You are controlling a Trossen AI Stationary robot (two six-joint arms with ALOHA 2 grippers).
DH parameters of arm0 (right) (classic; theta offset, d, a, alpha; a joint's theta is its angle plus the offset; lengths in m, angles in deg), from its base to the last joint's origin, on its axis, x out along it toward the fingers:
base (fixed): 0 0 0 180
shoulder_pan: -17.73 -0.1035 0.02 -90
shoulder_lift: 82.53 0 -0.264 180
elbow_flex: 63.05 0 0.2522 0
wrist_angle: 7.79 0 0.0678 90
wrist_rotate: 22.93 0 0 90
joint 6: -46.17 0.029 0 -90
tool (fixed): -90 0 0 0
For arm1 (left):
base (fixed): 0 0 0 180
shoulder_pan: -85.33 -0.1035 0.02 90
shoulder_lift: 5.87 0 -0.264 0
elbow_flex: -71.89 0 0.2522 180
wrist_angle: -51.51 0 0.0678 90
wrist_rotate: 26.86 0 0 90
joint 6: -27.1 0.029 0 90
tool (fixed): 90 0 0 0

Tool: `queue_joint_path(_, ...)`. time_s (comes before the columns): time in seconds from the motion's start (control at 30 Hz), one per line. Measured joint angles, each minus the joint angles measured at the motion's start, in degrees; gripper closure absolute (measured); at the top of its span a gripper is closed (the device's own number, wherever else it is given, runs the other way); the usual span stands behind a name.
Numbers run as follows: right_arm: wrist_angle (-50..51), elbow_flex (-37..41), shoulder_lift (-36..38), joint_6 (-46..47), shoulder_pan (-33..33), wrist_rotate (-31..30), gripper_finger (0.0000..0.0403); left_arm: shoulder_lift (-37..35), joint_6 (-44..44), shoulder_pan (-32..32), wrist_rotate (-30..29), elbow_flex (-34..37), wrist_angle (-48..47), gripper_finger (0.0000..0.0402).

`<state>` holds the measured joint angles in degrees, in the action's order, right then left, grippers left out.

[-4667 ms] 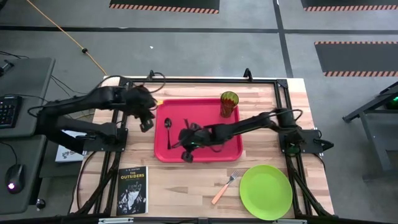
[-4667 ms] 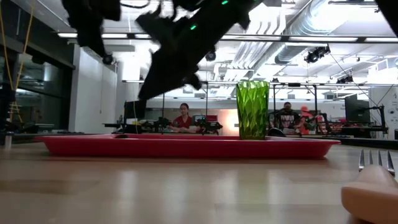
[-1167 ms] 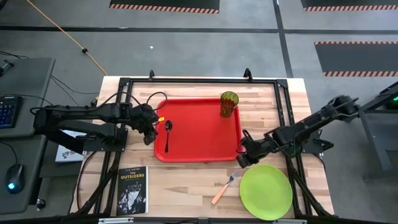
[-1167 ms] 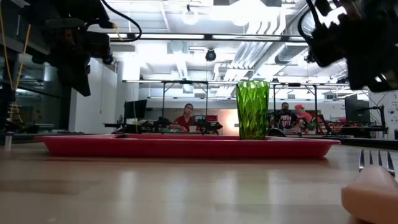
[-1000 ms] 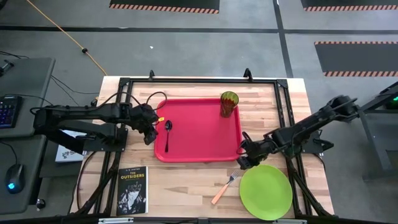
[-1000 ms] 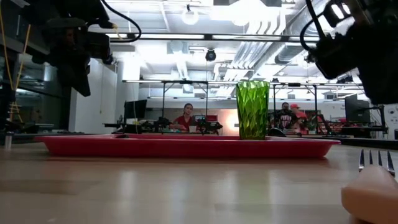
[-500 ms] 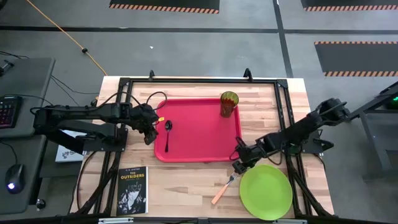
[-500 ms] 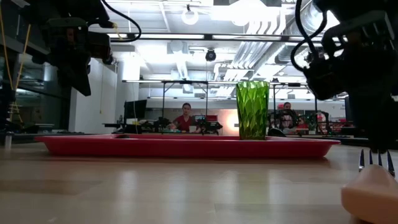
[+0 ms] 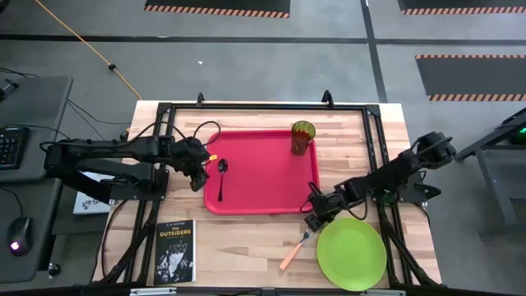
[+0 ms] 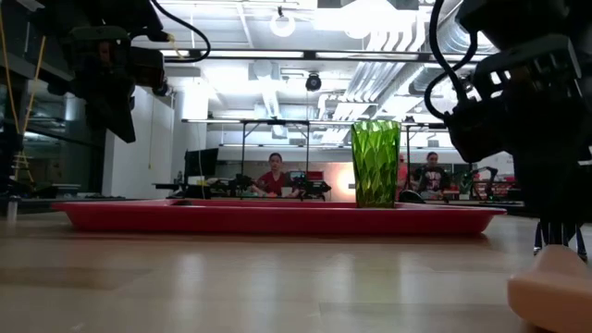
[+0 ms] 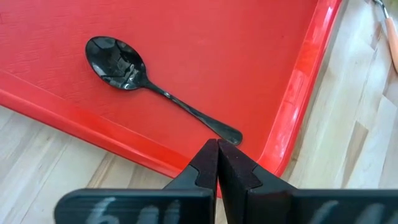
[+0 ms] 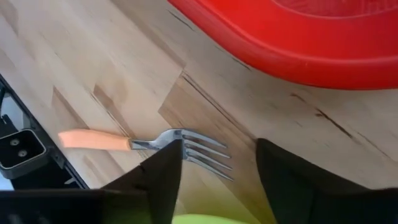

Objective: Pick and place plate/cup/fork/spoon on tray
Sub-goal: Put the orange fork to the right side of the black spoon on the red tray

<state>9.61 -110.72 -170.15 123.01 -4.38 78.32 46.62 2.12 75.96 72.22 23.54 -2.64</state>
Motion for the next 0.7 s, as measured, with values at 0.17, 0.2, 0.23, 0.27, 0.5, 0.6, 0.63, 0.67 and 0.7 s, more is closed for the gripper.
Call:
queue_joint_path(0.17, 1.2, 0.0, -0.1, -0.4, 0.0, -0.2, 0.0282, 0.0, 0.0, 0.0, 0.0, 0.0, 0.0, 0.0401)
queue_joint_path(0.2, 1.3, 0.1, -0.1, -0.4, 0.0, -0.4, 0.0300, 0.0, 0.0, 0.0, 0.0, 0.0, 0.0, 0.0401)
queue_joint_path(0.23, 1.3, 0.1, -0.1, -0.4, 0.0, -0.5, 0.0317, 0.0, 0.0, 0.0, 0.0, 0.0, 0.0, 0.0401)
queue_joint_path(0.27, 1.3, 0.1, -0.2, -0.4, 0.0, -0.6, 0.0335, 0.0, 0.1, 0.0, 0.0, 0.0, 0.0, 0.0401)
queue_joint_path(0.5, -1.2, 0.0, -0.3, -0.9, -0.1, 0.1, 0.0392, 0.0, 1.3, 0.0, -0.1, 0.0, 0.0, 0.0401)
queue_joint_path(0.6, -3.5, 0.1, -0.2, -1.9, -0.1, 0.4, 0.0399, 0.0, 1.6, 0.0, -0.1, 0.0, -0.1, 0.0402)
queue_joint_path(0.63, -4.1, 0.1, -0.1, -2.1, -0.1, 0.8, 0.0400, 0.0, 1.6, 0.0, -0.1, 0.0, -0.1, 0.0402)
queue_joint_path(0.67, -4.8, 0.1, -0.1, -2.3, -0.1, 1.2, 0.0400, 0.0, 1.6, 0.0, -0.2, 0.0, -0.1, 0.0401)
queue_joint_path(0.7, -5.6, 0.1, -0.1, -2.3, -0.1, 1.4, 0.0400, 0.0, 1.6, 0.0, -0.2, 0.0, -0.1, 0.0401)
